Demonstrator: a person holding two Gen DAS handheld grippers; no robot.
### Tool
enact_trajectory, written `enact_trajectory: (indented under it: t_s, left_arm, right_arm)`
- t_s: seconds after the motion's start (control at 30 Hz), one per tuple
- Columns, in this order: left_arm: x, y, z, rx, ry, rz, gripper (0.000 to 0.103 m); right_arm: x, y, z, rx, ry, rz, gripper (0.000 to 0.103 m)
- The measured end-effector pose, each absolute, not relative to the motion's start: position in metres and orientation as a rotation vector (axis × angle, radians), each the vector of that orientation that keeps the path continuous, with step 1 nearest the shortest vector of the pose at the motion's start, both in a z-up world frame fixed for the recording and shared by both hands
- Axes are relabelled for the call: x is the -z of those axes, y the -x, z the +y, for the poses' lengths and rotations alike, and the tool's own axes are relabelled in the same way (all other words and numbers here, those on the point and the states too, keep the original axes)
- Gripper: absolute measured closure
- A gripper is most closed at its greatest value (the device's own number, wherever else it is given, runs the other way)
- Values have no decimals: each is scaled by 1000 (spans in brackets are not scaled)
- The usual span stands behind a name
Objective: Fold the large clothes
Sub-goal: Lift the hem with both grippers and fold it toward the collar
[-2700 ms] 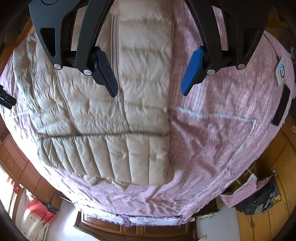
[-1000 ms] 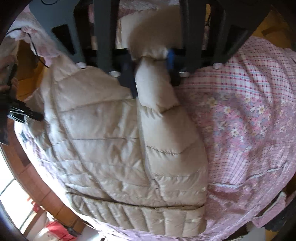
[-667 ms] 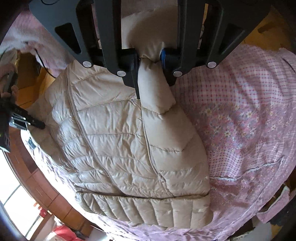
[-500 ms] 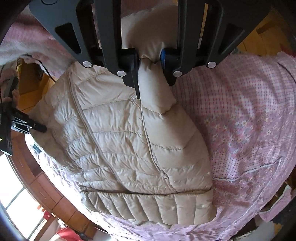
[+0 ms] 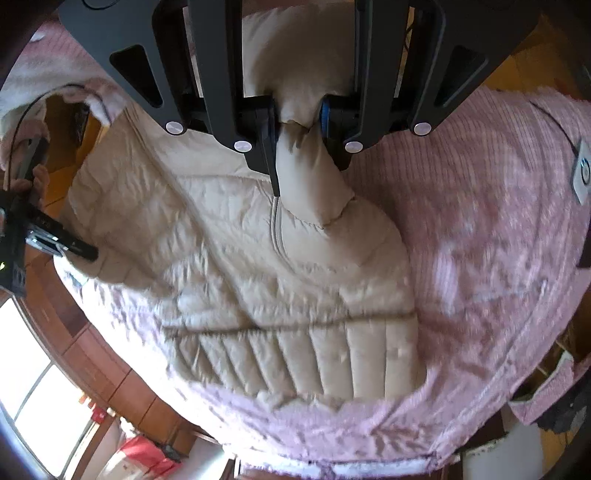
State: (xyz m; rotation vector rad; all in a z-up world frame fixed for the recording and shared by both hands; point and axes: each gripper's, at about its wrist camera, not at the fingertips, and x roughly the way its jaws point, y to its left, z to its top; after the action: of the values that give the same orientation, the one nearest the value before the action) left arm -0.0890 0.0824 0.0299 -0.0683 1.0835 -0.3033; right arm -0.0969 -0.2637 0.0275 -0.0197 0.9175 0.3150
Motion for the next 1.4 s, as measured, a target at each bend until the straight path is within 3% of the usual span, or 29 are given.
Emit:
enact_trajectory:
  t_s: [0.3,0.63,1.0,1.4]
  left_arm:
    - [-73,42,84,277,132,931,87]
    - [-89,-47,92,171,137,870,87]
    - [-25,-138,91,57,101,944,86]
    - [20,-164,78,-1,46,976,80]
  right_arm:
    - [-70,45,-268,-272,-31,751,83]
    - [-80,-48,-269,-173,-38,692,83]
    - [-15,-138,-258,-81,-13,787,83]
    - [24,-161,-259,-72,-18,832,66]
